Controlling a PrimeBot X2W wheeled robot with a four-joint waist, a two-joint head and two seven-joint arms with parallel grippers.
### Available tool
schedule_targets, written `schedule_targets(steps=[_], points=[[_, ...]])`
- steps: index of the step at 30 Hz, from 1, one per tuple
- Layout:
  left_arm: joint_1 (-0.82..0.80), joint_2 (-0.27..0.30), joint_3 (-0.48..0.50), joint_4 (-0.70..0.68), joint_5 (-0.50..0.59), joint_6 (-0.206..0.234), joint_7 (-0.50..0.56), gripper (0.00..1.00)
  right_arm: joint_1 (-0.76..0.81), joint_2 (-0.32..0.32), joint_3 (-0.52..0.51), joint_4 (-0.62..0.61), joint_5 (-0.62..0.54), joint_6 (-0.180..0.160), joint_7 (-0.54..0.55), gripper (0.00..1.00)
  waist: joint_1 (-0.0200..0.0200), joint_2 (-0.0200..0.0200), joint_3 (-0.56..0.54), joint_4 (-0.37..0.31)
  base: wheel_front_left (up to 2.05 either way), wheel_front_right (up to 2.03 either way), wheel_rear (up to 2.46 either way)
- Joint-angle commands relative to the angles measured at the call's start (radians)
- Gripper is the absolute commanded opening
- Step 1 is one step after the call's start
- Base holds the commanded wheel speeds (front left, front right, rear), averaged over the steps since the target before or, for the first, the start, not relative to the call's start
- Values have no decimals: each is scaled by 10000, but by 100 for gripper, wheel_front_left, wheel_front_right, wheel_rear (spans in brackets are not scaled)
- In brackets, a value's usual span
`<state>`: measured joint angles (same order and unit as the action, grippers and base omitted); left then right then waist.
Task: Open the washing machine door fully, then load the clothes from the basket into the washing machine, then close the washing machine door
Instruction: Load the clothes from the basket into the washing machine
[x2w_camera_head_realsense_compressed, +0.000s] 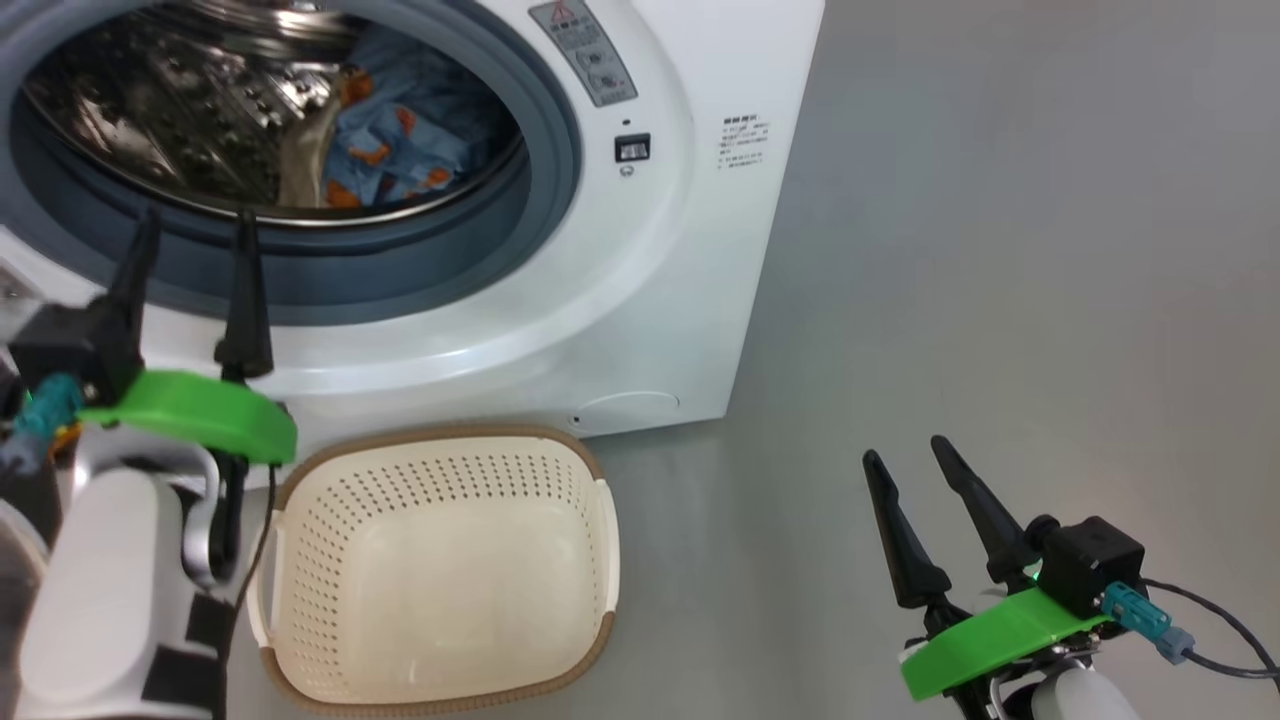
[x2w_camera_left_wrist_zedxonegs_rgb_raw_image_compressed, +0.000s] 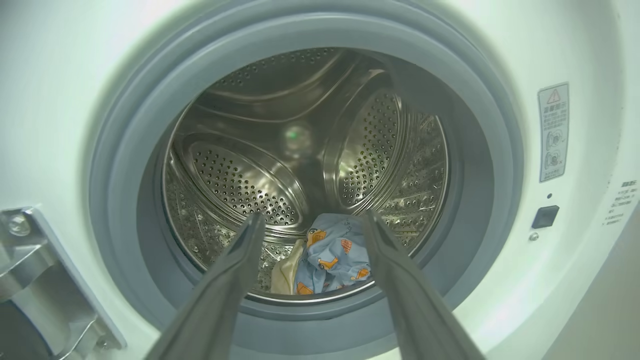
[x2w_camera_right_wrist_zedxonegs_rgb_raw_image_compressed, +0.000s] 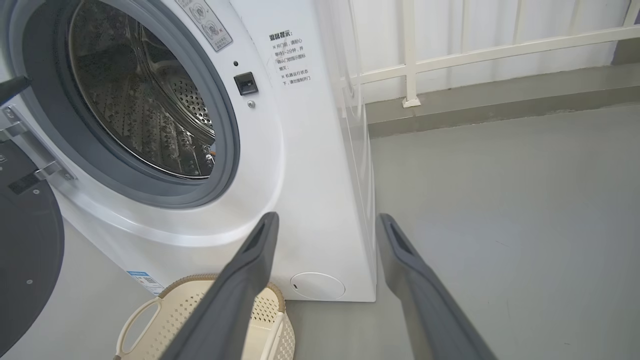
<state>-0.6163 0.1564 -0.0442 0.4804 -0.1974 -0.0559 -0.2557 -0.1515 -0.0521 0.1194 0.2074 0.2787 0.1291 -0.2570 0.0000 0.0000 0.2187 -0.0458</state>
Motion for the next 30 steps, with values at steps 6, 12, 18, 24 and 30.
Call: schedule_targets(steps=[6,12,18,24,30], points=[[1173,198,445,-1301,79,437,-61,100,271,19,130,-292,-72,16,-48,100,0,0,-482,173,0,0,0],[2131,227,535,-2172,43,628,-43,100,408,19,51,-334,-29,16,-48,100,0,0,-679,236,0,0,0],[3153,372,579,-2865,82,754,-12,100,594,19,22,-330,-4,16,-48,100,0,0,-957,255,0,0,0],[4383,481,528,-3528,228,838,-29,100,844,19,-100,-442,-70,16,-48,100,0,0,-1265,297,0,0,0],[5509,345,629,-4000,153,1055,-40,100,1125,19,-199,-508,-205,16,-48,100,0,0,-1557,338,0,0,0]])
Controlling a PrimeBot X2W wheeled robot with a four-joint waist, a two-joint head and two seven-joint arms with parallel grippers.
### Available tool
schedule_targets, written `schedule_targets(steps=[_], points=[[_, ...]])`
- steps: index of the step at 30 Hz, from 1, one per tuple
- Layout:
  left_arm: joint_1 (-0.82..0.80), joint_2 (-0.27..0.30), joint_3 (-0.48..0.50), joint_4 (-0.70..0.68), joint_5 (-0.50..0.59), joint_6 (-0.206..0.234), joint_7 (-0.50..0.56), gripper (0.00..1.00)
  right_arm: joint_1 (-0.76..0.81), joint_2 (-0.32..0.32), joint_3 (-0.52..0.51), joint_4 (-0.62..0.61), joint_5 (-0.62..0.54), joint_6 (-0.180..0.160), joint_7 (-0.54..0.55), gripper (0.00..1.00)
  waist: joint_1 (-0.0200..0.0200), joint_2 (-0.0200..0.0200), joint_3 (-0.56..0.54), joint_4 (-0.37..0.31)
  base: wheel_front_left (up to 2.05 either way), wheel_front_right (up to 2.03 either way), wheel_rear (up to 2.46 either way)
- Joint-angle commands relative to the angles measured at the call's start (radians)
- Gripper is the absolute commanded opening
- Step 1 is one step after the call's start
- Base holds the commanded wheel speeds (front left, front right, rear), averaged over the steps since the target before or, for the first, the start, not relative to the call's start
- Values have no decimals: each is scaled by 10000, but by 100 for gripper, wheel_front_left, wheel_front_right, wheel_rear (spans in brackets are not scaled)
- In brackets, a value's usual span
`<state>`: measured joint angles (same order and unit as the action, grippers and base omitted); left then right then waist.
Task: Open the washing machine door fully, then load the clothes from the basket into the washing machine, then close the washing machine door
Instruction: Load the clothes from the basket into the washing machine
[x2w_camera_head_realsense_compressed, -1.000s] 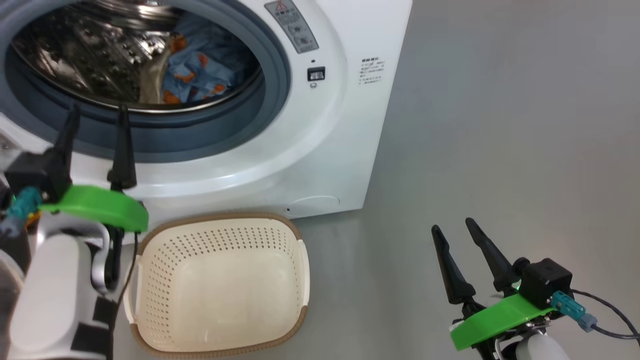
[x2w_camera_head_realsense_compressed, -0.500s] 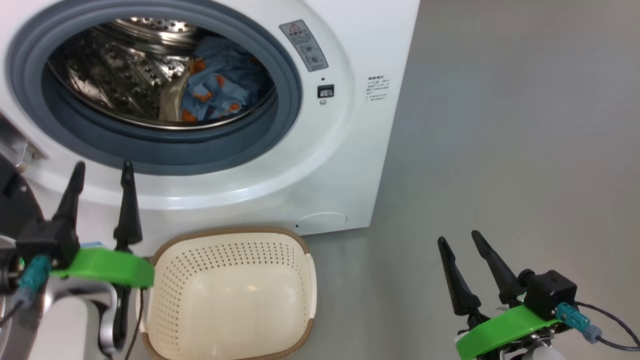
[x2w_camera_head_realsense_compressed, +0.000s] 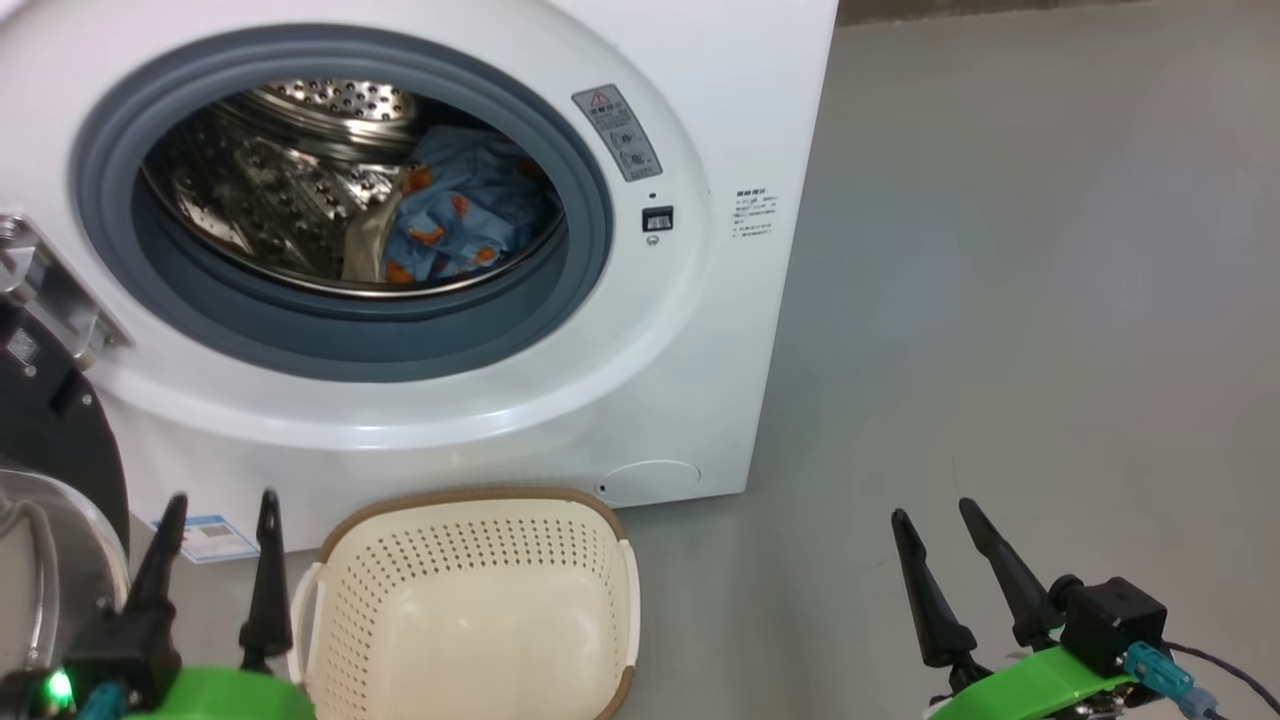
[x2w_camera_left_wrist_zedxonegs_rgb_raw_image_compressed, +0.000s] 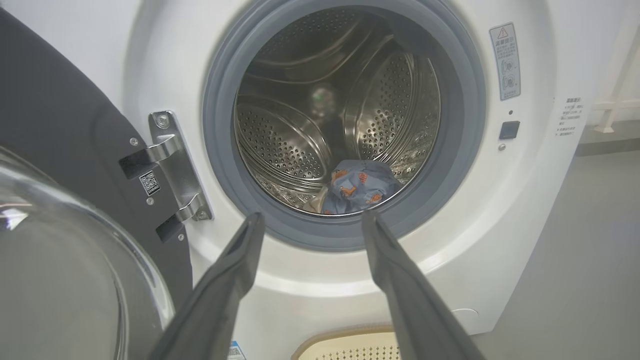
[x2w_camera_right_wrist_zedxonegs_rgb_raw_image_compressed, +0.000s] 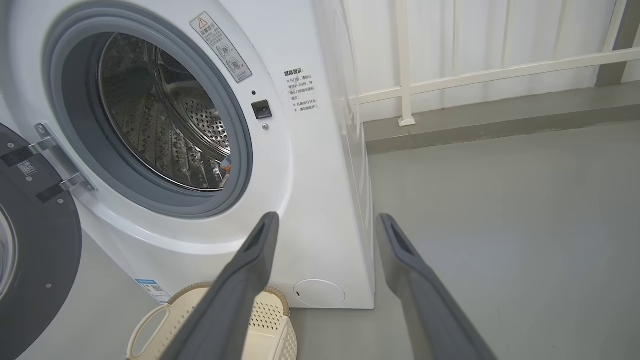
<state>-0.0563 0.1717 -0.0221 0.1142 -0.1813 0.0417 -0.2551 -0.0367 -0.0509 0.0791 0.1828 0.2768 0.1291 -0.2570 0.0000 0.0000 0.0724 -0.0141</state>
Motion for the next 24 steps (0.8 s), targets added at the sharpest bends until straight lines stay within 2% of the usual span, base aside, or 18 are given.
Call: schedule_targets(steps=[1,17,24], points=[[71,147,437,-406,-33,132,-48,100,8,7,201,-269,-198,16,-48,100,0,0,-126,22,0,0,0],[1419,-328,780,-1240,-216,470,-65,100,63,7,170,-544,-518,16,-48,100,0,0,-483,-57,0,0,0],[1642,-378,913,-1250,-190,439,-65,100,46,7,123,-569,-575,16,-48,100,0,0,-414,-79,0,0,0]])
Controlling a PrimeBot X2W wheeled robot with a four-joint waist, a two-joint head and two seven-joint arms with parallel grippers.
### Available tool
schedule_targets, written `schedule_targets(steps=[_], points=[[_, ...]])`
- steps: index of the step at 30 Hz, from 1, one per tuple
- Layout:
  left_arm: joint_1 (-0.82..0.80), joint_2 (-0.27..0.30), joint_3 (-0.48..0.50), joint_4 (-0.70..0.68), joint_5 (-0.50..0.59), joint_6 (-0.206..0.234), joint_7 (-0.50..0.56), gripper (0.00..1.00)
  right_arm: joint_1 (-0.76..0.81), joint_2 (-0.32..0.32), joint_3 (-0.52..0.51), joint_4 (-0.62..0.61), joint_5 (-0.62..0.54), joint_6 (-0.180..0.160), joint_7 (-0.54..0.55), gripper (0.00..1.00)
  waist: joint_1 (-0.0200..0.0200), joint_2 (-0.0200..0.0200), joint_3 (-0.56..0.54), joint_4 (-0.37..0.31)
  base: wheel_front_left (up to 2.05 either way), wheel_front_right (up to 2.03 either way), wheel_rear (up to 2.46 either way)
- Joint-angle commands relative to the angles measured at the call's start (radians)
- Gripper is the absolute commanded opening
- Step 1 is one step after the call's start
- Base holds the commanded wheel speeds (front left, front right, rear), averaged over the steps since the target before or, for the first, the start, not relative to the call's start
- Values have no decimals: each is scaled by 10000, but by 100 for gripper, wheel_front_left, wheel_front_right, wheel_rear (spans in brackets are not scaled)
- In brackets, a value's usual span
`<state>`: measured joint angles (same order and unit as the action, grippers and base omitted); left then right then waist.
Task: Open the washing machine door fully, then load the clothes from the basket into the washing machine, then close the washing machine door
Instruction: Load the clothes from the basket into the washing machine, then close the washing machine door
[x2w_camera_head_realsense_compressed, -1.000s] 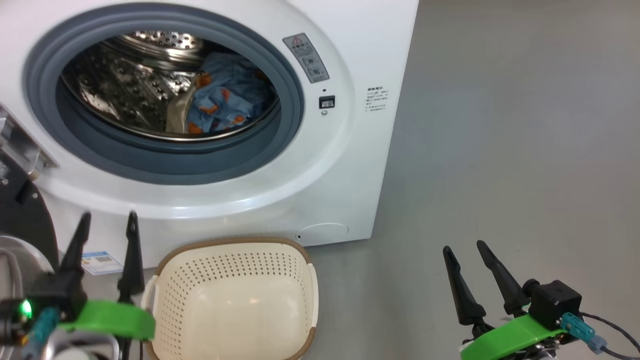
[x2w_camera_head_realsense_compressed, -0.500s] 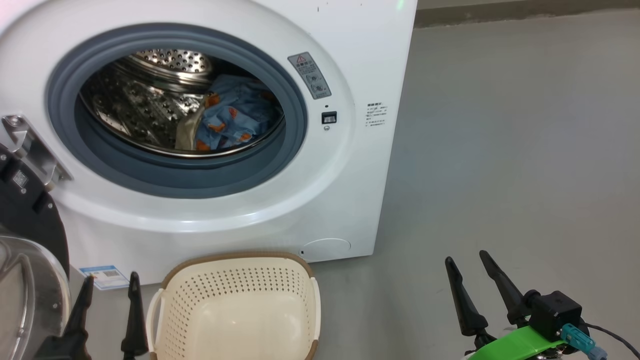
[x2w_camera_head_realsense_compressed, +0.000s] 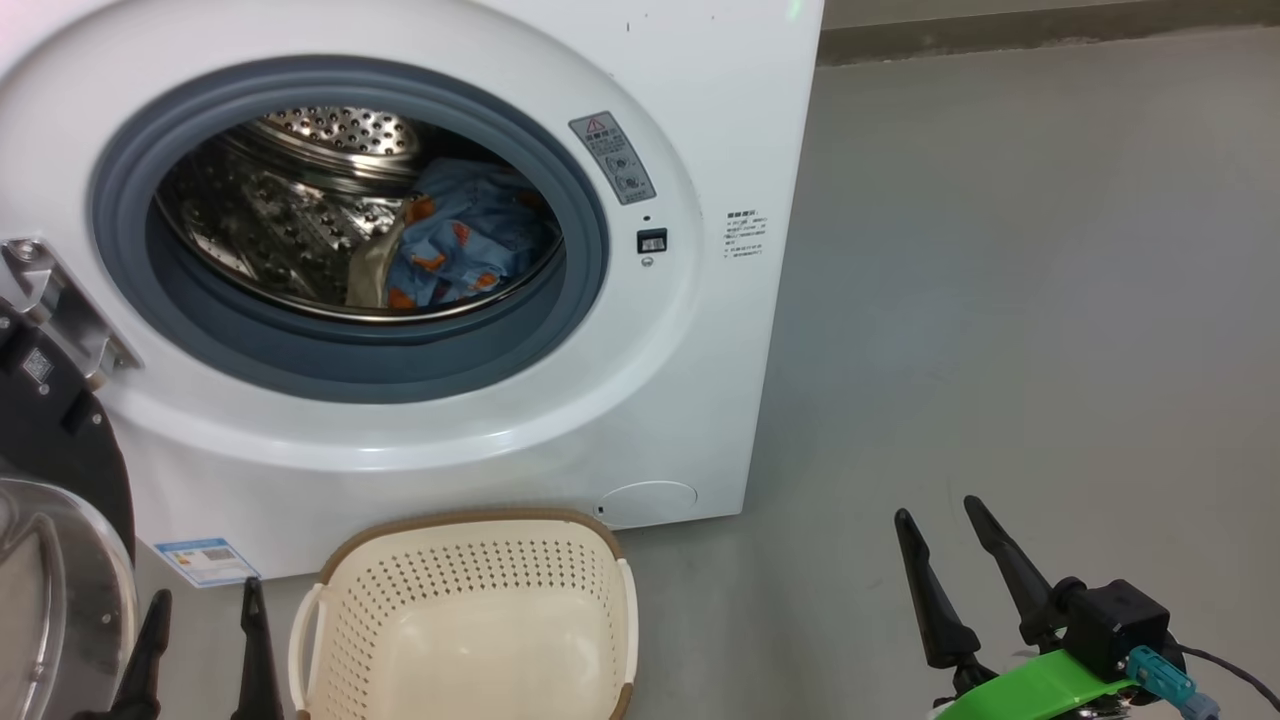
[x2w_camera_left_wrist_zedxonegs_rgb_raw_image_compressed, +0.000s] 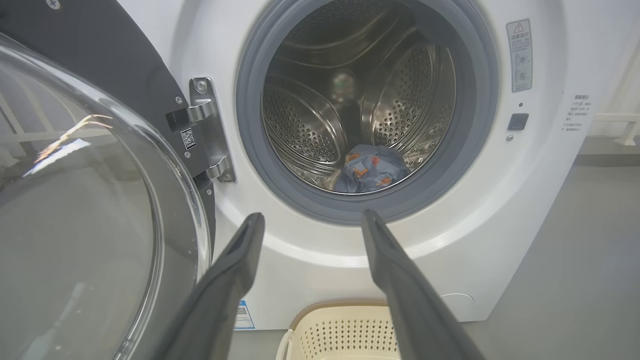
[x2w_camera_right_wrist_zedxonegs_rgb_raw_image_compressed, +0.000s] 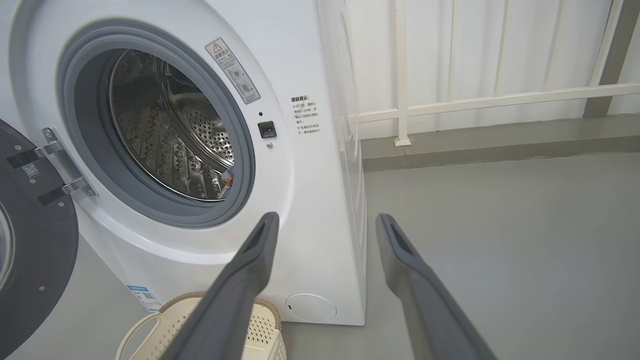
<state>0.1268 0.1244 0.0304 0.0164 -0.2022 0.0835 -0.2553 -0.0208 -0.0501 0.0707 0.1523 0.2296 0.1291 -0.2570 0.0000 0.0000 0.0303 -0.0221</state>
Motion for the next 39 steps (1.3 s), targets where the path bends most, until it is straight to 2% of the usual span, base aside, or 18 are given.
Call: schedule_targets(steps=[1,16,23,28,39], points=[[-173,82,391,-254,25,16,-63,100,-127,-1,200,-262,-107,16,-48,100,0,0,18,4,0,0,0],[-116,-78,490,-130,95,-98,-64,100,-192,-1,142,-213,-60,16,-48,100,0,0,58,3,0,0,0],[-195,-187,576,-173,-70,-290,-64,100,-232,-1,135,-186,-65,16,-48,100,0,0,80,12,0,0,0],[-219,-187,648,-90,91,-196,-64,100,-249,-1,160,-162,-45,16,-48,100,0,0,84,4,0,0,0],[-472,-223,815,135,85,-519,-64,100,-302,-1,175,-190,-44,16,-48,100,0,0,172,-19,0,0,0]])
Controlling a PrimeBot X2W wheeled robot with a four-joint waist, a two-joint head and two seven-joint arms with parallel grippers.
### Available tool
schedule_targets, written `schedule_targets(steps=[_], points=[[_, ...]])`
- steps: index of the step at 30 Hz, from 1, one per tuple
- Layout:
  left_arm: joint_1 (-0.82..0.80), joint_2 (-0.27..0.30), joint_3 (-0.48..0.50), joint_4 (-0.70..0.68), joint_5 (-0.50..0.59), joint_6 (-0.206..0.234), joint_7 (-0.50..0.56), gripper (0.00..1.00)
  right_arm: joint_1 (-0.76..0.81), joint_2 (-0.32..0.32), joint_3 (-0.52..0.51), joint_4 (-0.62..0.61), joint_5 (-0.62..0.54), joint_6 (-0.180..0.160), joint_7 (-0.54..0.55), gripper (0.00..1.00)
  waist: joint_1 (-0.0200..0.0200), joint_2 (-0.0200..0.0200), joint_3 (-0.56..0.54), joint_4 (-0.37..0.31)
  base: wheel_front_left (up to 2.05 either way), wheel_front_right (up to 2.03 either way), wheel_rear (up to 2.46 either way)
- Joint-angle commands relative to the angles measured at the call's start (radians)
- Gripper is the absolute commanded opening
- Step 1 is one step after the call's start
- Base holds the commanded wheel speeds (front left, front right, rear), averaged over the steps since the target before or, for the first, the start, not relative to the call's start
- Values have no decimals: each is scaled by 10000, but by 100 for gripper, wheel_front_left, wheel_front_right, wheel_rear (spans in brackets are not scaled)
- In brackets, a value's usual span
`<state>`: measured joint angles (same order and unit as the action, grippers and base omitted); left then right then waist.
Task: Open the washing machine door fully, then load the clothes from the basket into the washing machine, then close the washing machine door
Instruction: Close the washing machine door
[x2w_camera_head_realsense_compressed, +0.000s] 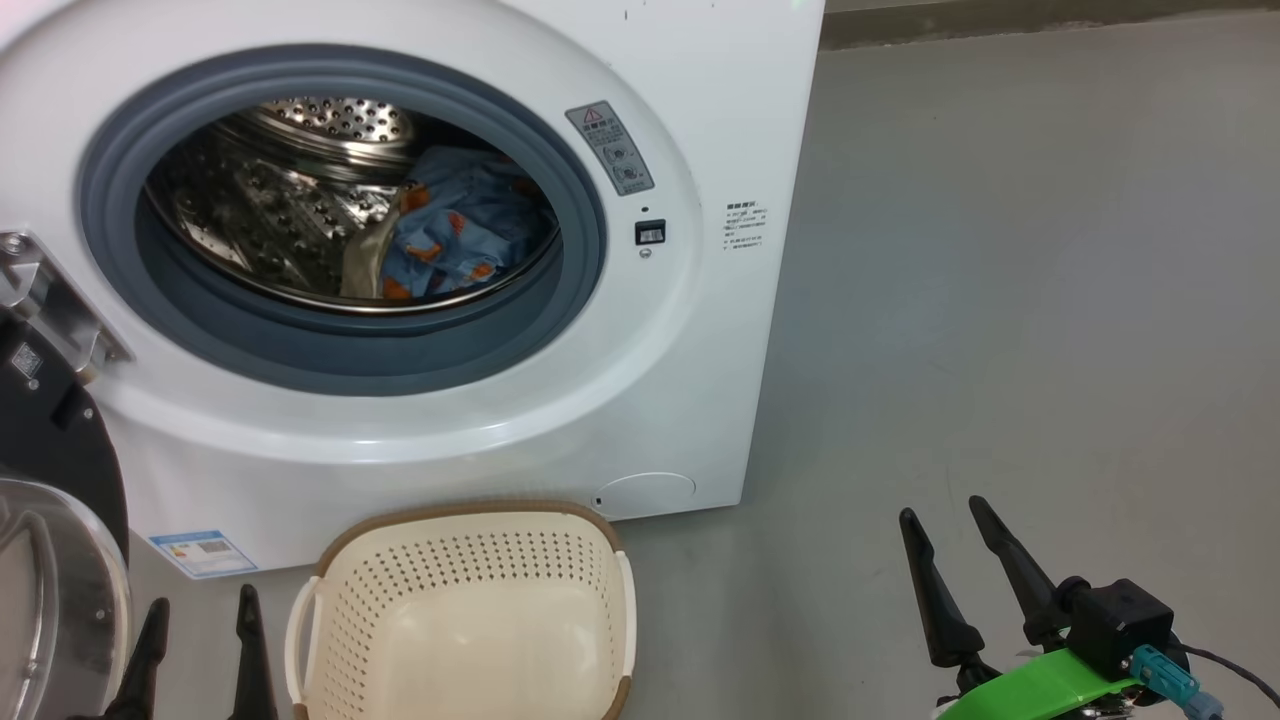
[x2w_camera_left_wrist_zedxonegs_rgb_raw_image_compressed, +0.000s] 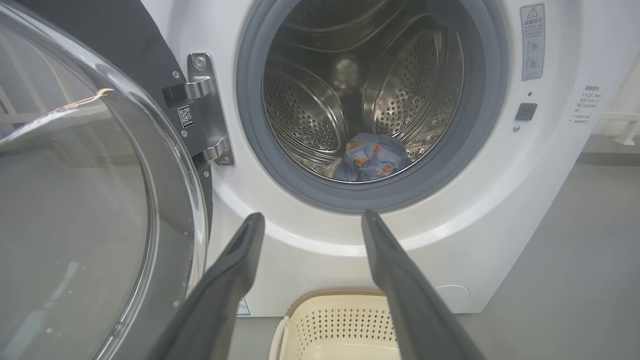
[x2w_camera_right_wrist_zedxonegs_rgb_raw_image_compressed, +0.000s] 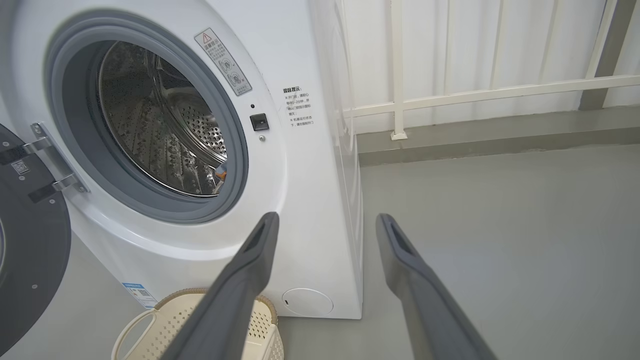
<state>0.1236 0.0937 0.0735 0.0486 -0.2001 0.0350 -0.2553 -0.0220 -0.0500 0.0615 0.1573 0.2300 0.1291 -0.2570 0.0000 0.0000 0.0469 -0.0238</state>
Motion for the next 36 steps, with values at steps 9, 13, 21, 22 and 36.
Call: schedule_targets(steps=[9,13,21,22,36], points=[[-535,-9,604,-130,190,-195,-64,100,-317,-3,296,-226,-46,16,-48,100,0,0,5,-5,0,0,0],[-534,-47,666,-85,264,-244,-64,100,-271,-3,323,-217,-39,16,-48,100,0,0,-43,-8,0,0,0],[-548,-132,781,-82,381,-363,-64,100,-233,-3,328,-189,-28,16,-48,100,0,0,-101,-8,-5,5,0],[-544,-143,803,-75,411,-354,-64,100,-233,-3,335,-184,-23,16,-48,100,0,0,-101,-12,-40,40,0],[-646,-257,922,47,552,-524,-65,100,-225,-3,322,-138,56,16,-48,100,0,0,-107,16,-136,136,0]])
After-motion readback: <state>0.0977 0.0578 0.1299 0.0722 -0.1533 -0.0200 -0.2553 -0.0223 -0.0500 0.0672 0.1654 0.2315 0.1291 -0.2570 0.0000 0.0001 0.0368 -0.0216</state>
